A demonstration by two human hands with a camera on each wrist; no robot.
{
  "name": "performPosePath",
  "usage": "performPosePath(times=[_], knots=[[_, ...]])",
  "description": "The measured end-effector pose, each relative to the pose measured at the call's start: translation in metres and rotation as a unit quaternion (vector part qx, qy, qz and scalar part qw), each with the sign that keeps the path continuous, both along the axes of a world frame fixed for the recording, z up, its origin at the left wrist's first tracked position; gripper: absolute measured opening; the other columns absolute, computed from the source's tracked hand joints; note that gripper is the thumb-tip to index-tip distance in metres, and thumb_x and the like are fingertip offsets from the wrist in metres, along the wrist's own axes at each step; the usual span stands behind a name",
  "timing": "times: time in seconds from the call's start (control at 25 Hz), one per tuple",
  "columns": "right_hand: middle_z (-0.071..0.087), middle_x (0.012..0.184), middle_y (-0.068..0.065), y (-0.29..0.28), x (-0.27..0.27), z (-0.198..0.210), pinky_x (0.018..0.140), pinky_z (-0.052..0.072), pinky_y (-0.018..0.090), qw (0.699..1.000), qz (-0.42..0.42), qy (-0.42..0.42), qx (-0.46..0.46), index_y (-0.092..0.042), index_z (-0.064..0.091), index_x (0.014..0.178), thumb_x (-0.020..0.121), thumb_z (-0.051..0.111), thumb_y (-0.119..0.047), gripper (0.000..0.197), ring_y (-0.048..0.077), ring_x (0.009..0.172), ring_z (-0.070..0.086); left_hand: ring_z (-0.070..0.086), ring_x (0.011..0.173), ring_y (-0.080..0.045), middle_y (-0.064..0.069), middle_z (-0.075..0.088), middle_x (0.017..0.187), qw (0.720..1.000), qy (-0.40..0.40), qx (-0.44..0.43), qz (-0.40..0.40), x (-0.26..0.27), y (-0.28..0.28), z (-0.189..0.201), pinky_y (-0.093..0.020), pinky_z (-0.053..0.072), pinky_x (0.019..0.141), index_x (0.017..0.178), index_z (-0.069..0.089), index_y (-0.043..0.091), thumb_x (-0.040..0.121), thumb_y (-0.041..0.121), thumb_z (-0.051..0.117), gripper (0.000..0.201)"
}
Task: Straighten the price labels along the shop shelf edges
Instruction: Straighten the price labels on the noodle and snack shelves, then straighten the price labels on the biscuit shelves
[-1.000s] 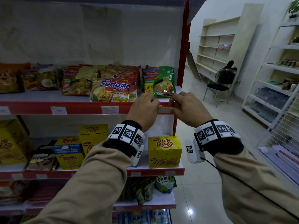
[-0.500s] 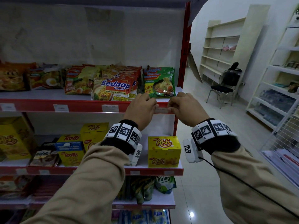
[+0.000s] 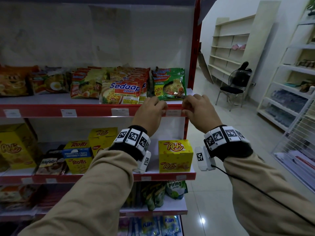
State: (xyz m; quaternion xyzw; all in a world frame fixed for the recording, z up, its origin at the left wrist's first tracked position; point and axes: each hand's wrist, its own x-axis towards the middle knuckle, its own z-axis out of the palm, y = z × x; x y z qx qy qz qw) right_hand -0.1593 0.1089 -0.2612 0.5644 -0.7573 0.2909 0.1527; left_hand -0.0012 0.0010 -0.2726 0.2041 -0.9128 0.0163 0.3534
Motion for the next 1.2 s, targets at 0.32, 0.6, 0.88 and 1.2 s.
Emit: performPosePath(times=[0.32,0.6,0.88,1.2], knots=[[0.054,0.108,0.013,0.006,0.017,-0.019,0.086,0.043,0.044,0.997,-0.058,0.021,-0.045,-0.012,0.059,0.111,0.079,0.058,-0.009,0.032,0.033,0.103,0.044,0.050,0.097,-0.033,-0.012,0.057,0.106,0.996,-0.010,-0.070,0.048,0.008,0.004,-0.011,-0.040,0.043,0.079,0.103,0.067,0.007,0.085,0.012,0.059,0.021],[0.050,0.115,0.009,0.023,0.033,-0.073,0.087,0.045,0.037,0.994,-0.044,-0.072,-0.072,-0.014,0.058,0.118,0.079,0.060,-0.004,0.040,0.027,0.108,0.047,0.030,0.136,-0.028,-0.008,0.032,0.151,0.992,-0.109,-0.043,0.055,0.029,0.021,-0.062,-0.042,0.023,0.109,0.141,0.040,0.018,0.092,0.031,0.048,0.051],[0.060,0.105,0.009,0.040,0.037,-0.208,0.083,0.049,0.042,0.980,-0.062,-0.190,-0.009,-0.012,0.063,0.109,0.076,0.061,-0.002,0.034,0.028,0.100,0.056,0.042,0.126,-0.024,-0.003,0.048,0.139,0.993,-0.116,0.005,0.005,0.015,0.039,-0.152,-0.040,0.027,0.106,0.130,0.050,0.019,0.087,0.030,0.053,0.045],[0.043,0.134,0.018,0.037,0.019,-0.319,0.106,0.030,0.027,0.942,-0.142,-0.302,-0.046,-0.001,0.045,0.132,0.079,0.064,-0.003,0.056,0.028,0.128,0.040,0.020,0.141,-0.024,-0.006,0.022,0.155,0.958,-0.272,0.094,0.017,-0.021,0.041,-0.289,-0.037,0.013,0.115,0.149,0.018,0.013,0.091,0.037,0.049,0.069]])
